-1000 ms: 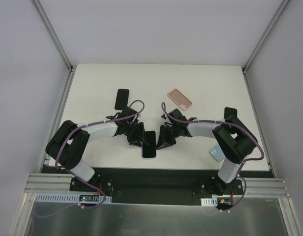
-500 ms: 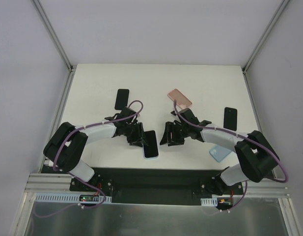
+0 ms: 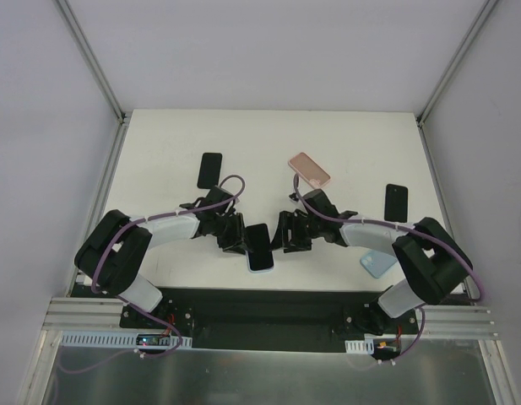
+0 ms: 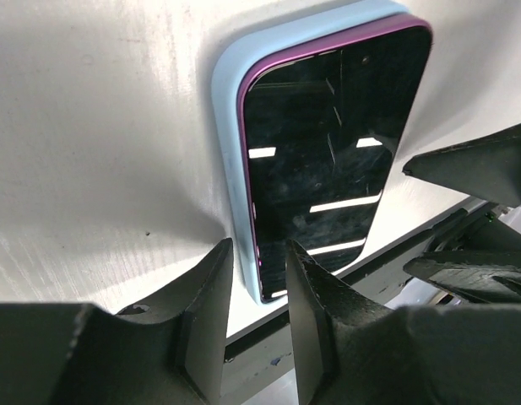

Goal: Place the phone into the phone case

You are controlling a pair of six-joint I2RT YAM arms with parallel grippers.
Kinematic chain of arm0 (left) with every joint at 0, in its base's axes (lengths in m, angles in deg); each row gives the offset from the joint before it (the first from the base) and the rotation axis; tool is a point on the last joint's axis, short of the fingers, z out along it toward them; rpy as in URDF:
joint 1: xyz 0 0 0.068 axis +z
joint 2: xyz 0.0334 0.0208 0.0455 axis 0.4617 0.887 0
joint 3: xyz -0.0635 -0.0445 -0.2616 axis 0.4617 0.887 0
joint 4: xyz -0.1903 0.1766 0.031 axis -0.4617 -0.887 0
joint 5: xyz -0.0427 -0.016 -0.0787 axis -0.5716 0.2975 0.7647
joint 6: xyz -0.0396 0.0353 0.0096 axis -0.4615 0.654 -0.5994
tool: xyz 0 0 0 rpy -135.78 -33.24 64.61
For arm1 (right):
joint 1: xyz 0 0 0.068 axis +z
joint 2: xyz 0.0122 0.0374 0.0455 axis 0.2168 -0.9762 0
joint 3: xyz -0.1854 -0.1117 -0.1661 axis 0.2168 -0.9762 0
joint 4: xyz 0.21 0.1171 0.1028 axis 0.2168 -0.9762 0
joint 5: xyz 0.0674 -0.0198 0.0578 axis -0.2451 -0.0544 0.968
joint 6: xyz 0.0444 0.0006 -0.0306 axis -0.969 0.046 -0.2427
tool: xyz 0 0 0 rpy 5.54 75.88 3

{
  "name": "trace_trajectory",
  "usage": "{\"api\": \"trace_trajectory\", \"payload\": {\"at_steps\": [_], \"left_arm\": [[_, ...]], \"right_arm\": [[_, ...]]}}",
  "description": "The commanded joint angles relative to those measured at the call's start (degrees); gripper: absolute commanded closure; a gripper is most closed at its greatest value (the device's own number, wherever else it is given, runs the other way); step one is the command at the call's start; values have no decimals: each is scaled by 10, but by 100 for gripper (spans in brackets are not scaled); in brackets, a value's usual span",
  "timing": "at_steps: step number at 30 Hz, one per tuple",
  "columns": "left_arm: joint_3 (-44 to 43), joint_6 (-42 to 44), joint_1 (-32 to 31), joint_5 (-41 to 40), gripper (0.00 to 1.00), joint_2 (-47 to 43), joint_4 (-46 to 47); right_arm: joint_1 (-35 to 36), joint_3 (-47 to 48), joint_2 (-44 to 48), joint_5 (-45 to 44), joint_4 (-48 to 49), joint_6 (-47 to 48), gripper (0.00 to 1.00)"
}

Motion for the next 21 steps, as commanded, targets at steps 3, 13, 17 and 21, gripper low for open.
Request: {"api": "trace_trajectory", "payload": {"at_steps": [3,13,17,21], "left_arm": [[5,5,-4,-15,69,-13,7],[-22,30,3,-23,67,25,4],[-20,28,4,-19,73,24,6],[-1,18,5,8,92,11,21]], "right_arm": [[20,14,-36,18,44,-9,33],[30,26,-62,5,40,-12,33],[40,36,-76,-28,28,-17,33],[59,54,-89,-62,16,-26,32]]}}
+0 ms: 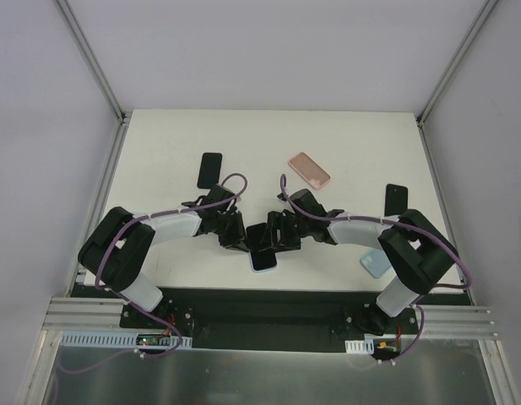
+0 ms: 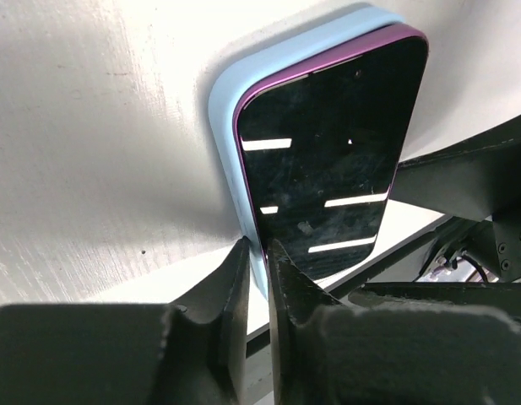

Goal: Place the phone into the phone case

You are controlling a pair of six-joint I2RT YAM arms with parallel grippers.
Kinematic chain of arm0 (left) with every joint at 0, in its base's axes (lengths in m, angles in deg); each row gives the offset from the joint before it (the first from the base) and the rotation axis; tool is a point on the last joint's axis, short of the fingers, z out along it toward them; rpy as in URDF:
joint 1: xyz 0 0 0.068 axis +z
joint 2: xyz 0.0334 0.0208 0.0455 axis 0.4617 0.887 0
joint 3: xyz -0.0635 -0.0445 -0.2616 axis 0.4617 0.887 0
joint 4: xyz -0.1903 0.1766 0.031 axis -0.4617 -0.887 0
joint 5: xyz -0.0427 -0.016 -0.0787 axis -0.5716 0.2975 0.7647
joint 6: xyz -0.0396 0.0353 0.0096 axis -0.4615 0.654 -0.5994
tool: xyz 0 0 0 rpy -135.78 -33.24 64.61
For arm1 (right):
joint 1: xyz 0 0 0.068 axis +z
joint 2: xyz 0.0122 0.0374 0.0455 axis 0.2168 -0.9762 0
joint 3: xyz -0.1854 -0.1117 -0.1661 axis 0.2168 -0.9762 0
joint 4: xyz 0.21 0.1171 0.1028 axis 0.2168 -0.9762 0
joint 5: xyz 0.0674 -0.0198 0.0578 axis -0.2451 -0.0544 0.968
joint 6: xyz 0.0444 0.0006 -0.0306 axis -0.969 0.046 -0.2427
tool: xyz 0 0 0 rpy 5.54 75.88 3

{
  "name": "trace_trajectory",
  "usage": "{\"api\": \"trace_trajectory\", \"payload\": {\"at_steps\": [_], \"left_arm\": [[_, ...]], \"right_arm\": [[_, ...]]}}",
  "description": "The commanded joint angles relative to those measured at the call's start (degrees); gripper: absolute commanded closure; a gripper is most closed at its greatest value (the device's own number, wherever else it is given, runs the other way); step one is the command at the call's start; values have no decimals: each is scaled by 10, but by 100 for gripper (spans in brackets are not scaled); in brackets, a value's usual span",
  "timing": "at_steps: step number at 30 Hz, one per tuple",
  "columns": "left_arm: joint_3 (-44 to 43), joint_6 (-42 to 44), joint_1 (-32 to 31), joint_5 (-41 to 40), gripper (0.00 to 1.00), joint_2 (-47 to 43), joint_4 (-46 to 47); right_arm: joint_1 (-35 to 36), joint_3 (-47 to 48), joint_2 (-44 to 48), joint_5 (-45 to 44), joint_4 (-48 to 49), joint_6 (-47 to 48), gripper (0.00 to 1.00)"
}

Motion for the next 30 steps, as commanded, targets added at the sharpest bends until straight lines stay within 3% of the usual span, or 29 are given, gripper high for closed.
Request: {"api": "trace_trajectory", "payload": {"at_steps": [1,6,12,17,26,30], "left_arm": [[16,-6,3,24,94,-9,23],[47,-24,4,47,100,-25,53],[60,-29,10,53,100,-15,57],[66,-30,12,54,100,-13,75],[75,-34,14,42,100,-12,75],[77,-35,14,40,100,-13,75]], "right_arm": [[26,27,-34,-57,-30,-3,32],[29,23,-42,-7,16,-35,32],[-1,-51,-48,130,244,-138,32],[-16,-100,-62,188,429,-210,34],[-50,-141,-63,203,470,-213,41],[-51,-139,-70,208,469,-213,50]]}}
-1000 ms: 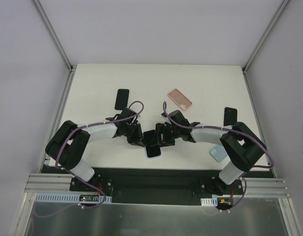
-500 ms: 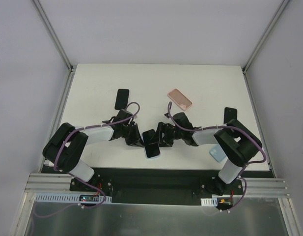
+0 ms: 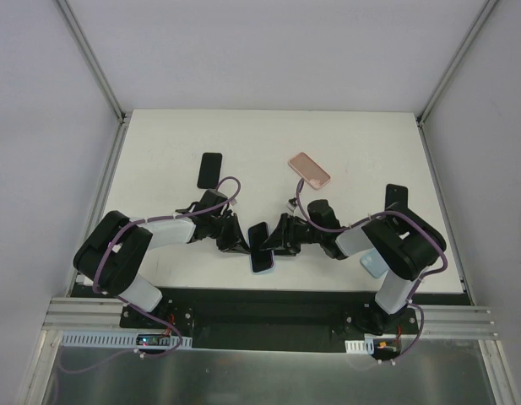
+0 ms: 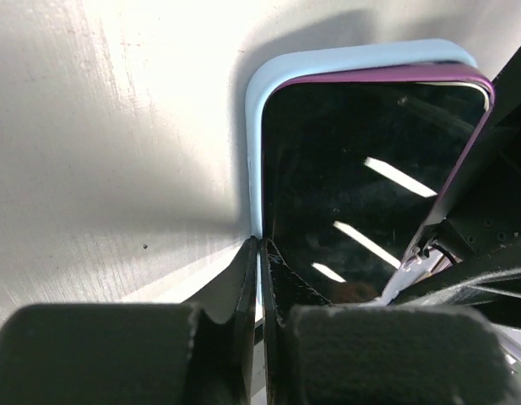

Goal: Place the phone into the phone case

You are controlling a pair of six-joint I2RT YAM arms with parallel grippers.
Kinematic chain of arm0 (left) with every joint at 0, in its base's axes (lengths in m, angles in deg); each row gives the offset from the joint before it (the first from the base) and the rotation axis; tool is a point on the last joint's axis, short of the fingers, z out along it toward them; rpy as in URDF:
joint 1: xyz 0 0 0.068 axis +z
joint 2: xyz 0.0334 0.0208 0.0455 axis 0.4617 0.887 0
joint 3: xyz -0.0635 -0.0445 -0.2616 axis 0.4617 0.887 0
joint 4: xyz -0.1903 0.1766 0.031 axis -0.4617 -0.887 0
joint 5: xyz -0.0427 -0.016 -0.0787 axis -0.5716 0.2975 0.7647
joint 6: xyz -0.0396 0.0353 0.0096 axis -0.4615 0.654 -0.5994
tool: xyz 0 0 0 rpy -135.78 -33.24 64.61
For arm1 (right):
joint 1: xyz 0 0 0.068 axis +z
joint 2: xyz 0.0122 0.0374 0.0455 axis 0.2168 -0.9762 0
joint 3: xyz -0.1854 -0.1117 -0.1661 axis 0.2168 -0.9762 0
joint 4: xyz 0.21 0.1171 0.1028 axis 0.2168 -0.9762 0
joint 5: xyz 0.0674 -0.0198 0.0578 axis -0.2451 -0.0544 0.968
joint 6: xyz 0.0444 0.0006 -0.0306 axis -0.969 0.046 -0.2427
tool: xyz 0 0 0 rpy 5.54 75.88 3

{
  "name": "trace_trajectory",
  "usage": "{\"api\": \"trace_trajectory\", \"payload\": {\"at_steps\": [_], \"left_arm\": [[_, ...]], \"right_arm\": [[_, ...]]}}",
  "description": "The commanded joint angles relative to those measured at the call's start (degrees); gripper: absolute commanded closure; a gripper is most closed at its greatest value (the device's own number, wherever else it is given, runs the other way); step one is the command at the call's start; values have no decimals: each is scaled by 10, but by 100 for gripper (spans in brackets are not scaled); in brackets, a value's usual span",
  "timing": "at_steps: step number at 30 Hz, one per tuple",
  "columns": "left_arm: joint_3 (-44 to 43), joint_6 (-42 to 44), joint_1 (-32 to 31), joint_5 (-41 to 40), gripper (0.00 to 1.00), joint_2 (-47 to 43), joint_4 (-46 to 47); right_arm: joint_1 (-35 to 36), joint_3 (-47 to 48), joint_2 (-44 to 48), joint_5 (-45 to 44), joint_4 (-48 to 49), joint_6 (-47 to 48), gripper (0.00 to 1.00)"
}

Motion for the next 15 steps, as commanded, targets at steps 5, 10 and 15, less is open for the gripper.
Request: {"api": "trace_trajectory", "payload": {"at_steps": [5,10,15], "left_arm": [[17,-3,-5,-6,100,5,-9],[18,-2,-5,-8,100,1,-8],[20,-3,-5,-11,100,-1,-9]], "right_arm": [[-2,10,-18,37,61,-7,66],[-2,10,-28,33,58,-10,94],[-3,13,-27,23,29,1,96]]}}
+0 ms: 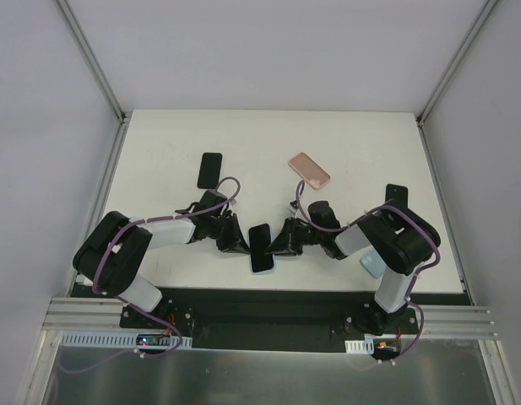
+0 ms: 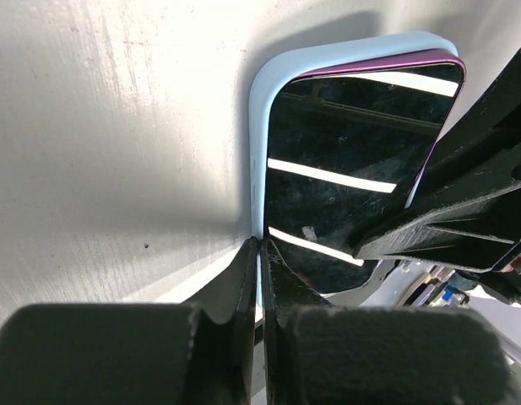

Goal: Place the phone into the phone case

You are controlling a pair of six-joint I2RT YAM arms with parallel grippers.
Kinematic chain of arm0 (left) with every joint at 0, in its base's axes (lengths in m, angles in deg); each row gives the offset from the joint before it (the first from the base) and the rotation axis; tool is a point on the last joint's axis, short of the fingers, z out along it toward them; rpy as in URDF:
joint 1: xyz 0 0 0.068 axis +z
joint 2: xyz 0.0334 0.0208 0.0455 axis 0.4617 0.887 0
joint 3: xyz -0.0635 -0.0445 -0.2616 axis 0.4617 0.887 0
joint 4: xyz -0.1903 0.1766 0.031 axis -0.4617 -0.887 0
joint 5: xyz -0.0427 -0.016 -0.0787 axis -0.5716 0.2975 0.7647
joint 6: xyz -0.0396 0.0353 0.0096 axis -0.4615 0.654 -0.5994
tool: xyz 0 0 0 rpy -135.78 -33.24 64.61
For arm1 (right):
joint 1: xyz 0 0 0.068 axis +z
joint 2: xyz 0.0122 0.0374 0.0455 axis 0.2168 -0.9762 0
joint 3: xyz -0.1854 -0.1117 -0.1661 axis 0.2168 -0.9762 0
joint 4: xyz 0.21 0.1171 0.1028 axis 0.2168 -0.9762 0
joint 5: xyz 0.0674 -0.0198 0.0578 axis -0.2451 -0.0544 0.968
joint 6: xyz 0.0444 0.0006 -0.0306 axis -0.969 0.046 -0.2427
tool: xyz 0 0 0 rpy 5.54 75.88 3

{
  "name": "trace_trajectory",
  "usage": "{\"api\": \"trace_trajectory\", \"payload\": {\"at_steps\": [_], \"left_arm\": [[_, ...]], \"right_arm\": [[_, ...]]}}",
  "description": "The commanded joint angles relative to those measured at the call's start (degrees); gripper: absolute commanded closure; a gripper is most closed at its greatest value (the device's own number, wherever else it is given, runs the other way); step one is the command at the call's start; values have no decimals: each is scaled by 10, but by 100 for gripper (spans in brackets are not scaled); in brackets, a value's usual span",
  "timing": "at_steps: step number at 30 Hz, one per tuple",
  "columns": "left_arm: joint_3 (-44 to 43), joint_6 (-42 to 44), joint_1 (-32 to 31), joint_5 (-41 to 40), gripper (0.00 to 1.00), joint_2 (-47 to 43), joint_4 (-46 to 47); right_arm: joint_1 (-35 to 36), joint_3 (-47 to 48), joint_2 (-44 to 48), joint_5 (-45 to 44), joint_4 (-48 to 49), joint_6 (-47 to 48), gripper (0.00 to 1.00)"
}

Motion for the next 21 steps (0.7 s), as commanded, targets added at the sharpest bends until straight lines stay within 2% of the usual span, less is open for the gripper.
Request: {"api": "trace_trajectory", "payload": {"at_steps": [1,2,3,6,11,16,21], "left_arm": [[17,-1,-5,-11,100,1,-11],[17,-1,-5,-11,100,1,-11],[17,-1,-5,-11,100,1,-11],[15,-2,-5,-13,100,1,-11],[14,-5,-5,-13,100,-1,-11],[17,-6,-5,-17,100,-7,-11],[16,-7,-5,-15,100,-3,-11]], "right_arm": [[10,16,6,12,19,-2,91],[10,18,8,17,15,0,85],[10,19,14,20,13,2,72],[10,20,26,34,11,-1,59],[14,22,40,38,-17,9,58],[19,29,37,33,-62,27,61],[35,30,50,39,-74,30,55]]}}
